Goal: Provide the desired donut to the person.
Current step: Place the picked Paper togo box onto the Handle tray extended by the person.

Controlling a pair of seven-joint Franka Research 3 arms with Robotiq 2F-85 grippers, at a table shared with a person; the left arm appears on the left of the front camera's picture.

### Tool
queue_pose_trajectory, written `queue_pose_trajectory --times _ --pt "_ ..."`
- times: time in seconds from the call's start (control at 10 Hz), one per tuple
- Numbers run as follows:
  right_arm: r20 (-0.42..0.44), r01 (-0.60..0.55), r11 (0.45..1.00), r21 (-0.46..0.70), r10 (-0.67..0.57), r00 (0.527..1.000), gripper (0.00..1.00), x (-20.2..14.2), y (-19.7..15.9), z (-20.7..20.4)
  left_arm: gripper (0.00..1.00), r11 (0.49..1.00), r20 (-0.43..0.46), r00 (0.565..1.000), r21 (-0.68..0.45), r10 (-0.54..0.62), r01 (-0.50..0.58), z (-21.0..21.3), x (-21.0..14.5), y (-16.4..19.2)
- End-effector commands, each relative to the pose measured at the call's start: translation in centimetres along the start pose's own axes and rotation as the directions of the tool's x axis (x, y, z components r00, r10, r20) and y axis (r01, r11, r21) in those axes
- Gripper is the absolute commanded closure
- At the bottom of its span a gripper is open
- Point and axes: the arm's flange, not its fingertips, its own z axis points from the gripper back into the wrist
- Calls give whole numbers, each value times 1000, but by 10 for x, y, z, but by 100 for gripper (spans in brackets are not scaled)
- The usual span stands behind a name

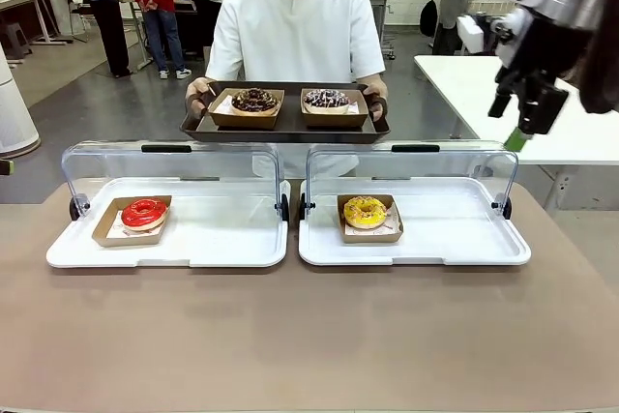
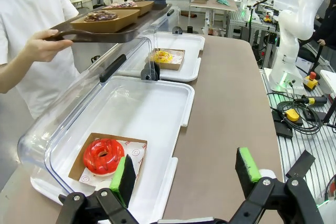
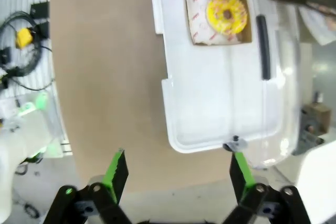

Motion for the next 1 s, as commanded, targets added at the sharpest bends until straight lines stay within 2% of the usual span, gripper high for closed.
queue_pose_trajectory --times 0.0,0.1,0.9 --pt "51 -2 1000 -24 3 999 0 -3 -2 -12 0 1000 11 1000 4 -8 8 1 1 -1" --pt "0 0 1000 0 0 1000 0 0 0 0 0 1000 11 1000 4 -8 8 1 1 -1" --pt "0 0 1000 0 0 1000 0 0 0 0 0 1000 11 1000 4 -8 8 1 1 -1"
